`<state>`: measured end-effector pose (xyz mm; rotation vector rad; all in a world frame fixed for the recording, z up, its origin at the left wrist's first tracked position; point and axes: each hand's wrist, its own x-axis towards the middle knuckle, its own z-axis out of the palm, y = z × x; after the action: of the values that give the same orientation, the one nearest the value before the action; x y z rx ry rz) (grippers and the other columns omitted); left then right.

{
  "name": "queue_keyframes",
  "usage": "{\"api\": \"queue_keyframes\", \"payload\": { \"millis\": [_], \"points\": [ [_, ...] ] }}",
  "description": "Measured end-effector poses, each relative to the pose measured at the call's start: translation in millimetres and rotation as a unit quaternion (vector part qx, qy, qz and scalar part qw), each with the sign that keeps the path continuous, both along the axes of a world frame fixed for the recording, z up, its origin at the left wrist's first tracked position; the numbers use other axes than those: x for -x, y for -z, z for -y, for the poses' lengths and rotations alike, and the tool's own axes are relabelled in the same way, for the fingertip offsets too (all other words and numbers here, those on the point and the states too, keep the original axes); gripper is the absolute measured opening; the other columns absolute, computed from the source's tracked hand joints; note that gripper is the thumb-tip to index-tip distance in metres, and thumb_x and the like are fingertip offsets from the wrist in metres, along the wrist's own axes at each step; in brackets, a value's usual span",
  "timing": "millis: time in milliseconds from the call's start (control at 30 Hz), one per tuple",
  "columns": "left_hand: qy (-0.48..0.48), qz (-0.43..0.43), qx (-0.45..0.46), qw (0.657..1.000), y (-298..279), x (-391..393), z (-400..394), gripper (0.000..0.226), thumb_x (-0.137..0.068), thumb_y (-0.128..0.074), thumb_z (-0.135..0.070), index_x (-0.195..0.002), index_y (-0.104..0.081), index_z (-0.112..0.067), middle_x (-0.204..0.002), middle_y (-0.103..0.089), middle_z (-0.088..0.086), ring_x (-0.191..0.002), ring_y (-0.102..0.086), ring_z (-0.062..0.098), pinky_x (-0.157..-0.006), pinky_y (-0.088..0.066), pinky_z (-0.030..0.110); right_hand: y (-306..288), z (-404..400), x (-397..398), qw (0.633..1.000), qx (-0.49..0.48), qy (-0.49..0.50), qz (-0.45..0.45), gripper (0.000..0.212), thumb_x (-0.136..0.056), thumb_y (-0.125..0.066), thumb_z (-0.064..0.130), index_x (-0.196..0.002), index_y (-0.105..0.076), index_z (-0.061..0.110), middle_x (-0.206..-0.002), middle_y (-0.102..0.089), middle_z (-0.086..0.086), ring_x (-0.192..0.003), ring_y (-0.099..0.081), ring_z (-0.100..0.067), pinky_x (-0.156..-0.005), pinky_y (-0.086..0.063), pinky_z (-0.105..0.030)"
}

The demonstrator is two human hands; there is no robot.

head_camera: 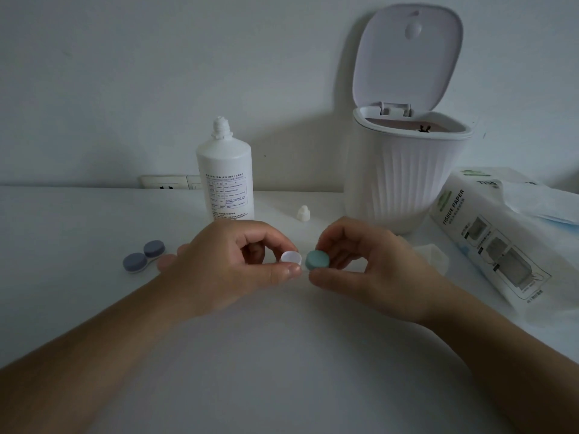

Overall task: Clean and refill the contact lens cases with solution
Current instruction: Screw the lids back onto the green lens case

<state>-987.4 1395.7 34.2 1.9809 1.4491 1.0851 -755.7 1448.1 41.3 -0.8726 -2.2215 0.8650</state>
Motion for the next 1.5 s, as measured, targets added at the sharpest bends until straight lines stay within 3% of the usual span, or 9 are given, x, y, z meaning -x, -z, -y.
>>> {"api": "queue_keyframes", "payload": {
  "millis": [100,200,367,433,733,967,1200,1367,1500],
  "points": [
    [0.003,0.003,-0.001,1.0,1,-1,0,0.033,-0.067,-0.071,-0.066,-0.09,-0.075,-0.042,-0.068,-0.056,0.005,-0.063,-0.054,0.024,-0.057,-0.04,0.029,0,-1,-1,1.0,0.02,-0.018,0.009,0.037,-0.078,-0.081,0.037,-0.11,-0.065,0.029,-0.093,-0.073,0.016,-0.086,-0.07,-0.008,-0.083,-0.056,-0.024],
    [0.0,0.007,-0.005,1.0,0,-1,-1,0.033,-0.067,-0.072,-0.065,-0.09,-0.076,-0.042,-0.069,-0.059,0.007,-0.066,-0.056,0.027,-0.059,-0.044,0.038,0,-2,-6,0.998,0.04,-0.037,-0.009,0.034,-0.087,-0.076,0.021,-0.12,-0.068,0.028,-0.099,-0.076,0.011,-0.092,-0.071,-0.011,-0.086,-0.055,-0.021],
    [0.007,0.019,-0.015,1.0,0,-1,1,0.029,-0.068,-0.072,-0.062,-0.089,-0.076,-0.043,-0.068,-0.057,0.007,-0.065,-0.054,0.03,-0.055,-0.039,0.027,1,-2,-4,0.999,0.033,-0.029,-0.021,0.023,-0.087,-0.077,0.016,-0.109,-0.072,0.024,-0.097,-0.077,0.006,-0.089,-0.073,-0.016,-0.087,-0.057,-0.032],
    [0.008,0.019,-0.013,1.0,0,-2,0,0.029,-0.068,-0.073,-0.062,-0.088,-0.076,-0.043,-0.069,-0.059,0.008,-0.065,-0.054,0.03,-0.055,-0.041,0.034,2,-2,-3,0.999,0.035,-0.026,-0.02,0.022,-0.086,-0.078,0.018,-0.106,-0.072,0.024,-0.096,-0.077,0.006,-0.088,-0.073,-0.016,-0.087,-0.058,-0.033],
    [0.004,0.023,-0.007,1.0,1,0,-1,0.032,-0.067,-0.074,-0.065,-0.09,-0.076,-0.042,-0.072,-0.061,0.011,-0.067,-0.055,0.03,-0.058,-0.044,0.038,2,-3,-3,0.999,0.02,-0.014,-0.024,0.033,-0.073,-0.073,0.047,-0.104,-0.074,0.035,-0.093,-0.076,0.021,-0.082,-0.071,0.0,-0.078,-0.052,-0.011],
    [0.021,0.046,0.0,0.999,1,1,-4,0.033,-0.065,-0.078,-0.063,-0.088,-0.077,-0.038,-0.073,-0.062,0.016,-0.067,-0.051,0.035,-0.057,-0.042,0.039,4,-3,-2,1.0,0.002,-0.009,-0.03,0.033,-0.074,-0.073,0.047,-0.105,-0.075,0.035,-0.094,-0.075,0.024,-0.087,-0.07,0.004,-0.078,-0.048,-0.006],
    [0.016,0.039,0.002,0.999,2,1,-4,0.037,-0.063,-0.077,-0.066,-0.089,-0.077,-0.04,-0.068,-0.059,0.009,-0.062,-0.05,0.028,-0.057,-0.039,0.03,4,-4,-3,0.999,0.011,-0.017,-0.037,0.034,-0.074,-0.073,0.044,-0.105,-0.075,0.031,-0.094,-0.076,0.022,-0.087,-0.07,0.004,-0.078,-0.047,-0.006],
    [0.031,0.001,0.039,0.999,4,4,-7,0.051,-0.054,-0.081,-0.069,-0.101,-0.071,-0.05,-0.067,-0.056,-0.013,-0.058,-0.05,0.006,-0.061,-0.045,0.04,2,-10,-9,1.0,0.014,-0.014,-0.014,0.029,-0.078,-0.073,0.044,-0.104,-0.075,0.032,-0.093,-0.076,0.018,-0.089,-0.071,-0.002,-0.083,-0.051,-0.013],
    [0.03,-0.058,-0.003,0.998,7,2,-9,0.041,-0.073,-0.089,-0.035,-0.101,-0.067,-0.053,-0.099,-0.064,-0.017,-0.063,-0.055,0.01,-0.062,-0.046,0.021,1,-13,-12,0.999,0.022,-0.008,-0.038,0.032,-0.076,-0.071,0.046,-0.103,-0.076,0.03,-0.09,-0.077,0.013,-0.087,-0.072,-0.004,-0.082,-0.051,-0.012]
  ]
}}
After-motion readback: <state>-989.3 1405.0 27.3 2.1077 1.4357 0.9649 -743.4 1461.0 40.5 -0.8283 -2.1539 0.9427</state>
